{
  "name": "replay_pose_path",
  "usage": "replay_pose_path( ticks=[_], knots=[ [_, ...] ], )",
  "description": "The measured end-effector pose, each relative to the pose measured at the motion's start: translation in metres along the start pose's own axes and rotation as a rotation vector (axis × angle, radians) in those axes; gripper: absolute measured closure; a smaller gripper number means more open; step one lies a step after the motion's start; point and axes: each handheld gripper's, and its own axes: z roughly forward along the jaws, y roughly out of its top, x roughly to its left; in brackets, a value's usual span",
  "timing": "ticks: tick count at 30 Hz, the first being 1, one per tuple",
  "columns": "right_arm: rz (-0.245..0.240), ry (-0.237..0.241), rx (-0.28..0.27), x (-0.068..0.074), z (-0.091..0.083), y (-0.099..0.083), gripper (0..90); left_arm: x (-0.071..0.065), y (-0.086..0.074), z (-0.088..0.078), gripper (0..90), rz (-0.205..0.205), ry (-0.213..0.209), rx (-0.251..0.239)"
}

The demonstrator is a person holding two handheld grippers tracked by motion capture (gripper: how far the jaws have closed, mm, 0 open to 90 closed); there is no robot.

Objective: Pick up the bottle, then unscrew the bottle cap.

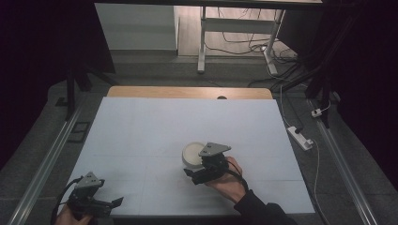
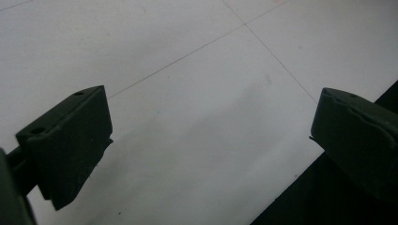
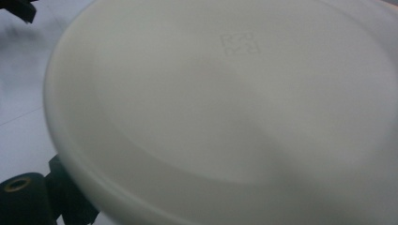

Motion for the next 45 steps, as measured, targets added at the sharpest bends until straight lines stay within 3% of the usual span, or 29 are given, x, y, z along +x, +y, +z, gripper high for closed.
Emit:
replay_pose_path(
  ticks=[9, 19, 27, 33, 36, 38, 42, 45],
  knots=[
    [-0.031, 0.029, 0.01, 0.013, 0.005, 0.0, 6.4, 0.0, 0.0, 0.0, 0.3, 0.0, 0.0, -0.001],
    [-0.032, 0.04, 0.006, 0.014, 0.005, 0.0, 6.4, 0.002, -0.001, -0.003, 0.0, -0.016, -0.011, -0.024],
    [-0.041, 0.047, 0.005, 0.015, 0.005, 0.0, 6.4, 0.004, -0.001, -0.005, 0.0, -0.027, -0.064, -0.071],
    [-0.038, 0.051, 0.004, 0.014, 0.004, 0.0, 6.4, 0.001, 0.004, -0.006, 0.0, 0.002, -0.083, -0.106],
    [-0.039, 0.051, 0.002, 0.014, 0.004, 0.0, 6.4, -0.001, 0.008, -0.005, 0.0, 0.029, -0.077, -0.102],
    [-0.04, 0.052, 0.0, 0.014, 0.003, 0.0, 6.4, -0.004, 0.013, -0.002, 0.0, 0.066, -0.091, -0.108],
    [-0.042, 0.053, -0.002, 0.014, 0.002, 0.0, 6.4, -0.006, 0.018, 0.0, 0.0, 0.091, -0.114, -0.122],
    [-0.044, 0.057, -0.003, 0.013, 0.002, 0.0, 6.4, -0.009, 0.026, 0.0, 0.0, 0.132, -0.131, -0.162]
  ],
)
